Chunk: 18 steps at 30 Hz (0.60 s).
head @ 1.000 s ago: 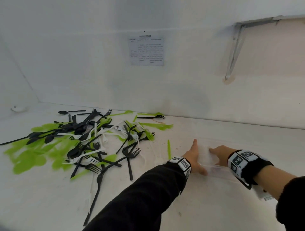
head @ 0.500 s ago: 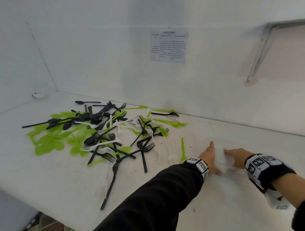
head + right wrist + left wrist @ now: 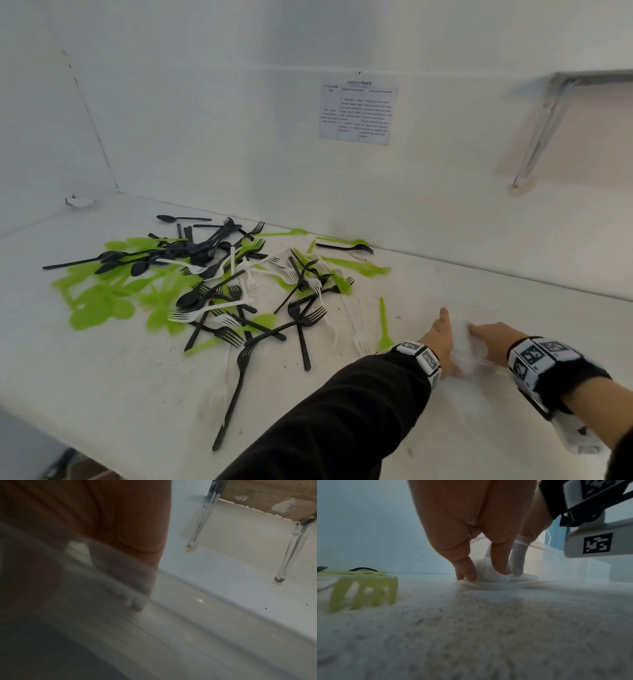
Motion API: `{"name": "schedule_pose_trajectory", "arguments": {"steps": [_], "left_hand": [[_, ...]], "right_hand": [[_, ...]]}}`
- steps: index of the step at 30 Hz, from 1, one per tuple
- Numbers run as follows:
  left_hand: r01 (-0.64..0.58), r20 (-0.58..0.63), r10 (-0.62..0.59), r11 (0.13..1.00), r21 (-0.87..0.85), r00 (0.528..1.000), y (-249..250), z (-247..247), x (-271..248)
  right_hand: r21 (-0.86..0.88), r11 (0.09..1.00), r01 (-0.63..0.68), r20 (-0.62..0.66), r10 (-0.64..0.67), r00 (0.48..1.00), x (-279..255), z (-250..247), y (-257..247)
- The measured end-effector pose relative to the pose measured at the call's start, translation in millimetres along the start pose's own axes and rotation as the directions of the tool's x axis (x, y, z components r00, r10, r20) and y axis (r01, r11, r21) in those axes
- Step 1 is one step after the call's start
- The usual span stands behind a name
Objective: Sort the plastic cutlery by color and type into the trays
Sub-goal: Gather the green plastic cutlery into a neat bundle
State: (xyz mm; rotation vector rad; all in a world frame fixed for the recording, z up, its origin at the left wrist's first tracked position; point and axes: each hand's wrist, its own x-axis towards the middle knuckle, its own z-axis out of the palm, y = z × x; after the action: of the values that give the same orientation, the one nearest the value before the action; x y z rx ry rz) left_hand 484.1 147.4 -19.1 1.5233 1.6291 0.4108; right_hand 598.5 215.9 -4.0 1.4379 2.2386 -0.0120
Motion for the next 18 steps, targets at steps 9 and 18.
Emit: {"name": "schedule_pose_trajectory", "arguments": {"steps": [9,18], "left_hand": [[0.026,-0.016,-0.027,0.999,-0.042,1.000,0,-8,-9],[-0.171,0.004,0.173,0.964,0.203,0.985,-17,-26,-20]], "right_hand": [[0.023,1.000,-0.018,0.057,0.017,0.998,7,-12,-2],[0.182,0.974,-0.138,-0.083,0.155,0.984,-6,-44,-19]]}}
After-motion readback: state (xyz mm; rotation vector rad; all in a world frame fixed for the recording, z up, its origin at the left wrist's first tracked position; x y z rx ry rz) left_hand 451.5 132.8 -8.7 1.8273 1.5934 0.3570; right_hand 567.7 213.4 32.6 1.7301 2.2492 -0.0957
